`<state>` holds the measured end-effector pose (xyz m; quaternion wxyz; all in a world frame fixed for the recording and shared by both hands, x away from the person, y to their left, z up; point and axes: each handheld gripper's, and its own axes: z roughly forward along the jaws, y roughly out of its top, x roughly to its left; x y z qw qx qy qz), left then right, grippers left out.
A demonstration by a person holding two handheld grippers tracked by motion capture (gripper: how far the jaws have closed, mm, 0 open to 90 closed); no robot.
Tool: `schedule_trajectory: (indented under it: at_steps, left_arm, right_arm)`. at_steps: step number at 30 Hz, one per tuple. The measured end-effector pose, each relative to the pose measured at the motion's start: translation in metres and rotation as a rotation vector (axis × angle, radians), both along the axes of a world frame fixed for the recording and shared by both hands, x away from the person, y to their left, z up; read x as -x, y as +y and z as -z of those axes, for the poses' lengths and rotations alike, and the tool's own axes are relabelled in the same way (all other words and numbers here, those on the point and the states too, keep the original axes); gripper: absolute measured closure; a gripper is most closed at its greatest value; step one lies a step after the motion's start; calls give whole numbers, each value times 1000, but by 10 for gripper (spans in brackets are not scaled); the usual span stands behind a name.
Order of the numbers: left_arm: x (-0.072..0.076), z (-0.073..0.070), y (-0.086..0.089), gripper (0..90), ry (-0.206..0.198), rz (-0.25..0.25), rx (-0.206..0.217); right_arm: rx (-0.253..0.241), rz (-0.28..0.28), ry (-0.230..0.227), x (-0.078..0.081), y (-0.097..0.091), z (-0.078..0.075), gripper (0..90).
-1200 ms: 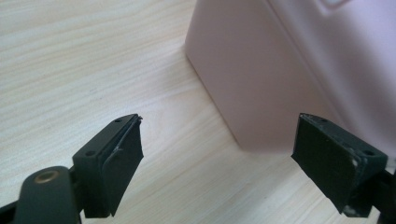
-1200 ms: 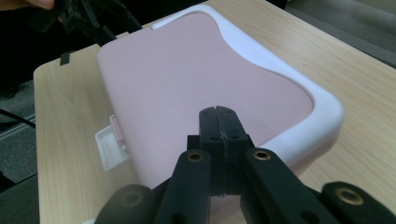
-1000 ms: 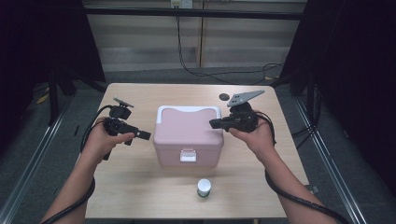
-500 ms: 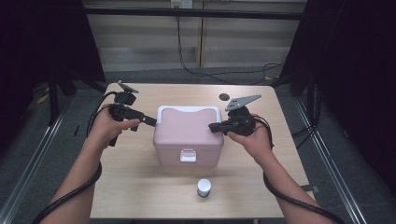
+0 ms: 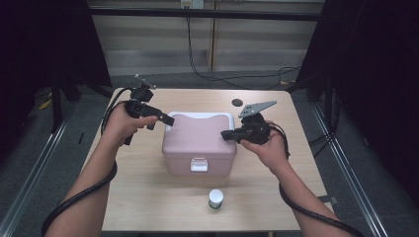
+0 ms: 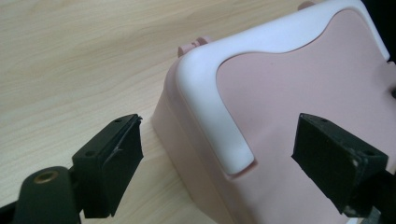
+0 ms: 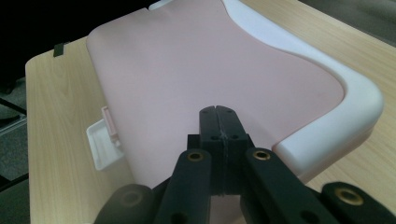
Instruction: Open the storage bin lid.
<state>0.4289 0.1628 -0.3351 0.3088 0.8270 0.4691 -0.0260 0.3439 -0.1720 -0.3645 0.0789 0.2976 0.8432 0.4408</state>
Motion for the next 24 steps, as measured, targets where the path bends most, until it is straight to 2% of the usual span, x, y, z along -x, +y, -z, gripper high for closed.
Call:
schedule_trajectory:
  at_steps: [4,9,10,12,14,20,21,24]
  left_arm:
    - [-4,0,-5,153,4,-5,22]
    - [-9,7,-10,153,26,-2,3]
    - [-10,8,-11,156,20,3,6]
    - [-11,11,-13,167,9,-27,15]
    - [-12,12,-13,186,1,-30,24]
    - [-13,17,-18,229,20,-16,31]
    - [-14,17,-19,234,21,2,22]
    - [-14,20,-22,252,26,-7,30]
  right_arm:
    - [-3,6,3,0,0,0,900]
    - [13,4,-2,1,1,-1,900]
    - [14,4,-3,1,1,-1,900]
    - [10,4,-2,1,1,-1,900]
    - [5,7,-2,1,1,0,900]
    - [-3,8,6,0,0,0,900]
    - [-2,9,7,1,0,0,900]
    - [1,12,6,1,1,0,900]
